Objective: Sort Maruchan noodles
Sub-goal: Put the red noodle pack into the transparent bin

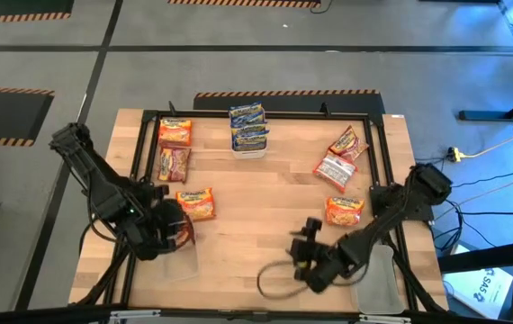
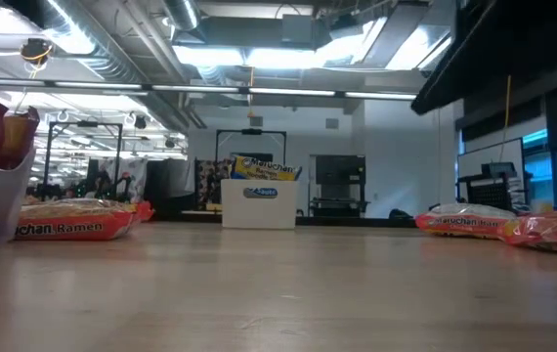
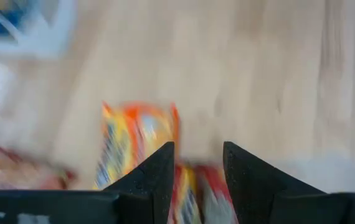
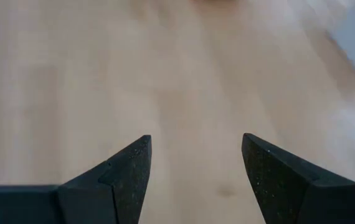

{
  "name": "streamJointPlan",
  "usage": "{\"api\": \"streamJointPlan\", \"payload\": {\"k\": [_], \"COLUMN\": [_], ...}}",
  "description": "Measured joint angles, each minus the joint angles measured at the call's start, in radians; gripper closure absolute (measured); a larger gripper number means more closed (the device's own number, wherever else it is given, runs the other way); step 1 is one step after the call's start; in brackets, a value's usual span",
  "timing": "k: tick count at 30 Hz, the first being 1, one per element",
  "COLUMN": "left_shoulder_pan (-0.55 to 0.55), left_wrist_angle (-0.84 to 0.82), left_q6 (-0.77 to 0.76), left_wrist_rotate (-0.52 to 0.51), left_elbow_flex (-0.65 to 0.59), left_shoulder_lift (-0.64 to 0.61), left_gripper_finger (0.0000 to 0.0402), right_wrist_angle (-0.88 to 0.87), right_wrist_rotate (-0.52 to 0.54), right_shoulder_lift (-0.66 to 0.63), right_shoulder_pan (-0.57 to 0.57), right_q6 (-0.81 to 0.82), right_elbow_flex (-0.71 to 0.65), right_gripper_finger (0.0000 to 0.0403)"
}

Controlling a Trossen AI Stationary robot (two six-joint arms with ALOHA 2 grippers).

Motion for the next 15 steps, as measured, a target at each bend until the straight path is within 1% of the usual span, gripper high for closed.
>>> {"api": "streamJointPlan", "payload": {"k": [2, 5, 7, 12, 15], "left_shoulder_pan": [0.0, 0.0, 0.002, 0.033, 0.051], "left_wrist_angle": [0.022, 0.035, 0.044, 0.044, 0.044], "left_q6": [0.03, 0.086, 0.139, 0.211, 0.236], "left_wrist_rotate": [-0.092, -0.172, -0.224, -0.307, -0.317], "left_elbow_flex": [0.0, 0.0, 0.0, 0.0, 0.0], "left_shoulder_lift": [-0.004, -0.004, -0.004, -0.004, -0.004], "left_gripper_finger": [0.0272, 0.0272, 0.0272, 0.0272, 0.0272], "right_wrist_angle": [-0.091, -0.258, -0.346, -0.453, -0.466], "right_wrist_rotate": [-0.041, -0.1, -0.106, -0.107, -0.165], "right_shoulder_lift": [-0.031, -0.063, -0.078, -0.103, -0.113], "right_shoulder_pan": [-0.05, -0.143, -0.208, -0.38, -0.499], "right_q6": [0.045, 0.097, 0.1, -0.007, -0.102], "right_elbow_flex": [0.0, 0.0, 0.0, -0.001, -0.001], "right_gripper_finger": [0.0166, 0.0166, 0.0166, 0.0166, 0.0166]}}
